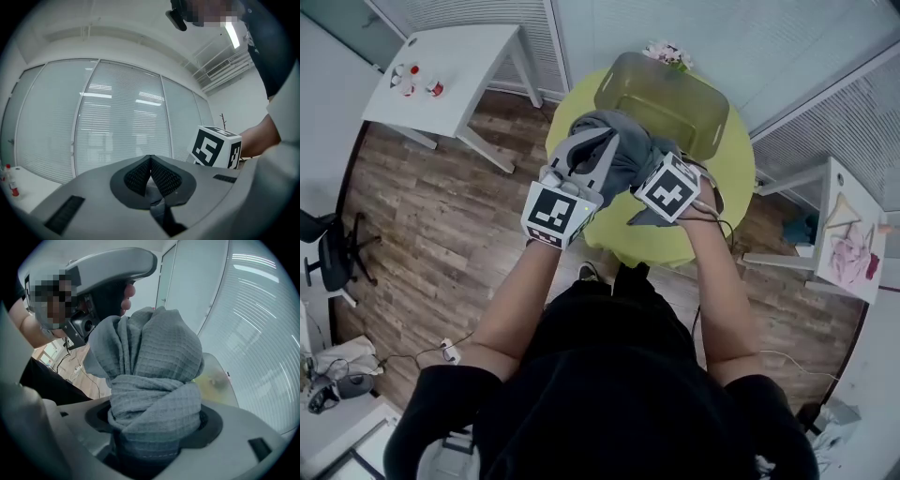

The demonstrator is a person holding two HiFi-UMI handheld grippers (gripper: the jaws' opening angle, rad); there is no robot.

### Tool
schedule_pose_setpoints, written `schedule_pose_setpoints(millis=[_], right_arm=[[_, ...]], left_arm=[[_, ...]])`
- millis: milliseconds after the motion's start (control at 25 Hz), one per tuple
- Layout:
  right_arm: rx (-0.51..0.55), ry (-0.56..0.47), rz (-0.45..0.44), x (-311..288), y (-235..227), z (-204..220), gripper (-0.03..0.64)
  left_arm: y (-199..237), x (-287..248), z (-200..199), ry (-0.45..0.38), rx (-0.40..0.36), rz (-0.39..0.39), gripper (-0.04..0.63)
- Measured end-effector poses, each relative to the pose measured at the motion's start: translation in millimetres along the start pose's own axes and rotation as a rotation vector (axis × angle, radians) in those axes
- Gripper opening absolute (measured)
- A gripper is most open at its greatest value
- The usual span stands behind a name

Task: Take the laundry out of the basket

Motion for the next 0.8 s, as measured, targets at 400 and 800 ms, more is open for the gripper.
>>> schedule_pose_setpoints(millis=[400,800], right_arm=[[-0.049,0.043,-0.074,-49.6,50.6,44.1,0.391],[-0.001,0.119,-0.099,-104.8,41.6,99.1,0.391]], left_arm=[[-30.6,18.0,58.7,0.065,0.041,0.078,0.011],[-53.0,-1.4,124.6,0.134,0.053,0.08,0.011]])
Point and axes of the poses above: the fingertips, and each gripper's own axes: x backward along the fingers, y to its left, z out of its underside, the point moved 2 cm from there along x, backward along the fingers, and after that the axes turned 8 degrees about -z, right-handed, at the moved point
